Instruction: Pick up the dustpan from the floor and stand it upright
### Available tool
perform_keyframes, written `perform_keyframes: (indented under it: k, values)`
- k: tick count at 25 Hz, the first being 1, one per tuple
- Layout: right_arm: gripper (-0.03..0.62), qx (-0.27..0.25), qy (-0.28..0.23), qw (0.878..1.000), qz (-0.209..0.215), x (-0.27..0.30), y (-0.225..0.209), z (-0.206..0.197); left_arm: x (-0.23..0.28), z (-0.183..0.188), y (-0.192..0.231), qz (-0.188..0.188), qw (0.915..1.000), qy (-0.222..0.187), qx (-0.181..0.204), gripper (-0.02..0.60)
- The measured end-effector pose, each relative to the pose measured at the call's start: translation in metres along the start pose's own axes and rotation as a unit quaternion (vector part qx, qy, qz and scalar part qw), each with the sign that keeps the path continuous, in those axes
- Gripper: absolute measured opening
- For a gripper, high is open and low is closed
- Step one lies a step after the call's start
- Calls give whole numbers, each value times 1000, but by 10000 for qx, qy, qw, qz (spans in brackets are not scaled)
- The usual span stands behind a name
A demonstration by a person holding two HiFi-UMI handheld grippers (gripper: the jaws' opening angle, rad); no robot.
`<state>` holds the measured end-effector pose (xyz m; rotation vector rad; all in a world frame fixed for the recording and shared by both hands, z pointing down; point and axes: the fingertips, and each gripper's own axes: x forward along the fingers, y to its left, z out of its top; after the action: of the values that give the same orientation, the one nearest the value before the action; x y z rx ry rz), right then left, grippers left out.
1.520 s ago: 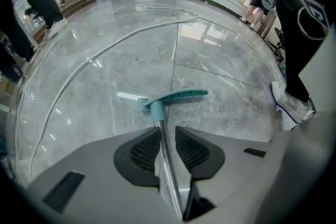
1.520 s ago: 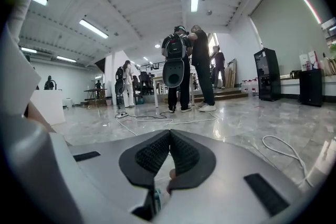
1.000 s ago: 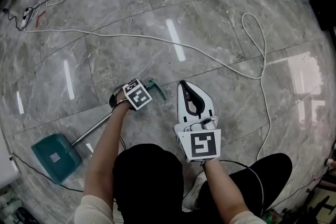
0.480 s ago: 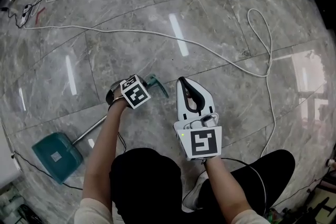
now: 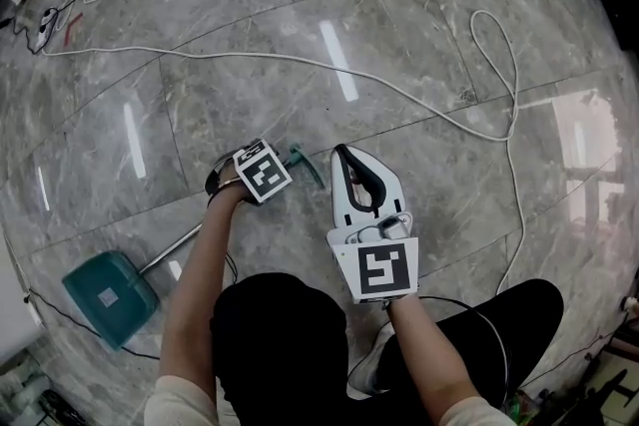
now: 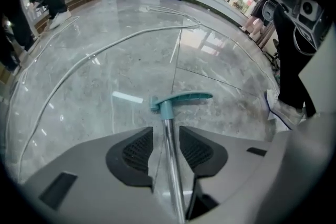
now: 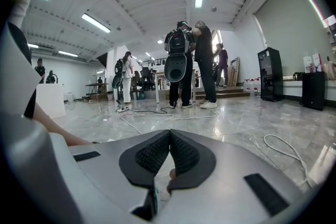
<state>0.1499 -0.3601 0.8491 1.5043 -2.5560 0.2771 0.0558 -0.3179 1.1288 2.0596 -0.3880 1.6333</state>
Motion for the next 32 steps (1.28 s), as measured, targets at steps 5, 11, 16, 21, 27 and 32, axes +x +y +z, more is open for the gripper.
perform_keyframes:
  k: [5, 11, 16, 21, 27, 32]
  values:
    - [17, -2, -50, 10000, -45, -1, -2, 0, 15, -4, -11, 60, 9998, 114, 162, 146]
    - [17, -70, 2, 10000, -27, -4, 1, -5, 26, -10, -6, 215, 9997, 131, 49, 100]
    - [17, -94, 20, 9999, -45, -5, -4, -7, 25, -8, -4, 111, 9998, 118, -110, 89]
    - [17, -53, -31, 10000, 35, -3, -1, 11, -11, -7, -2, 227, 9993, -168, -255, 89]
    - [17, 113, 197, 9990, 395, -16, 31, 108, -148, -4, -14, 667, 9949, -715, -247, 84]
    - [17, 300, -209, 9961, 799, -41, 88, 243, -276, -24, -29, 901, 9891, -1079, -439, 80]
